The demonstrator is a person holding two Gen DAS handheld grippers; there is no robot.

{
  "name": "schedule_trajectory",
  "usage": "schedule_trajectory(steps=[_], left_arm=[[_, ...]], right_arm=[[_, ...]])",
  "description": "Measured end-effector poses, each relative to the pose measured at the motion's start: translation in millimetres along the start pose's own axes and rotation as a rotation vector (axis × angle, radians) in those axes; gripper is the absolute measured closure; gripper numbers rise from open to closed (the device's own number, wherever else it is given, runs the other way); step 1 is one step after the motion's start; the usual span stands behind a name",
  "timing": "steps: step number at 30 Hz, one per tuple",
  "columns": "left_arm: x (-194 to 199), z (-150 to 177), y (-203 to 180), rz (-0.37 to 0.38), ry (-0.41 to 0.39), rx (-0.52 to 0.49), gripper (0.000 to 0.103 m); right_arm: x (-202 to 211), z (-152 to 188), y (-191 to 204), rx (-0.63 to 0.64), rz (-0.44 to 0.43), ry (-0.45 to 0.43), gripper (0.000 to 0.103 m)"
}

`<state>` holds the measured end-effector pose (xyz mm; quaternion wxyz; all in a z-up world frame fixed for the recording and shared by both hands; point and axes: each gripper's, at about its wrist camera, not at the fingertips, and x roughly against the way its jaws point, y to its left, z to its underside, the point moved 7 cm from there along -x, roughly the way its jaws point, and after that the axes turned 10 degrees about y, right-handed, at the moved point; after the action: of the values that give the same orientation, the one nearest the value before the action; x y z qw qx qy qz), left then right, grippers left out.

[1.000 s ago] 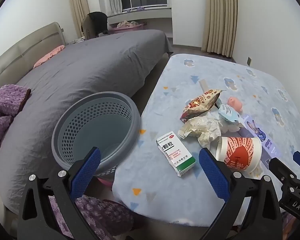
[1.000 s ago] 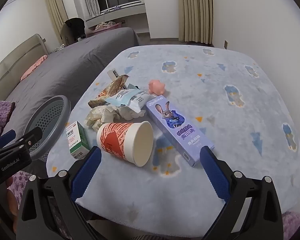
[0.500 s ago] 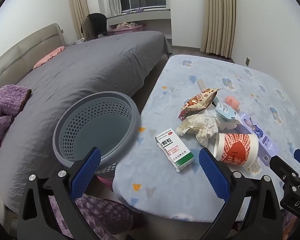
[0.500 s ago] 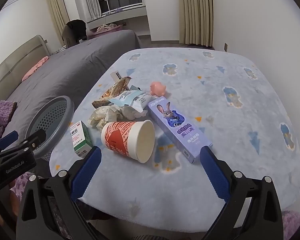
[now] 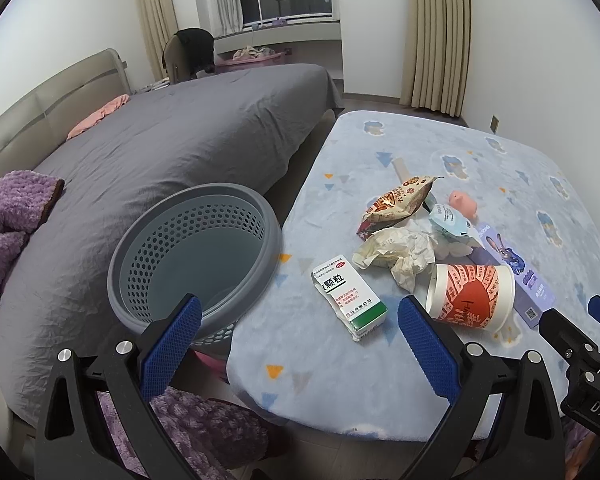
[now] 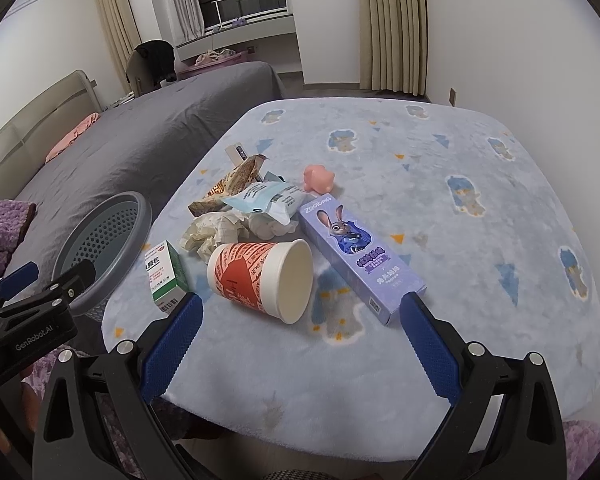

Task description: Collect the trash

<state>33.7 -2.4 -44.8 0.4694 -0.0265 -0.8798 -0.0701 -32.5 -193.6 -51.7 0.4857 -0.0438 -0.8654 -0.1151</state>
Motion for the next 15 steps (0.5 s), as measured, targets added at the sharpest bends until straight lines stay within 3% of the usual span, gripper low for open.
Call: schedule_trajectory(steps=[15], left_arm=[[-0.4, 0.2, -0.2, -0.001, -0.004, 0.0, 0.006]], right_arm=[[1.0, -0.2, 0.2, 0.0, -0.002, -0.003, 0.009]])
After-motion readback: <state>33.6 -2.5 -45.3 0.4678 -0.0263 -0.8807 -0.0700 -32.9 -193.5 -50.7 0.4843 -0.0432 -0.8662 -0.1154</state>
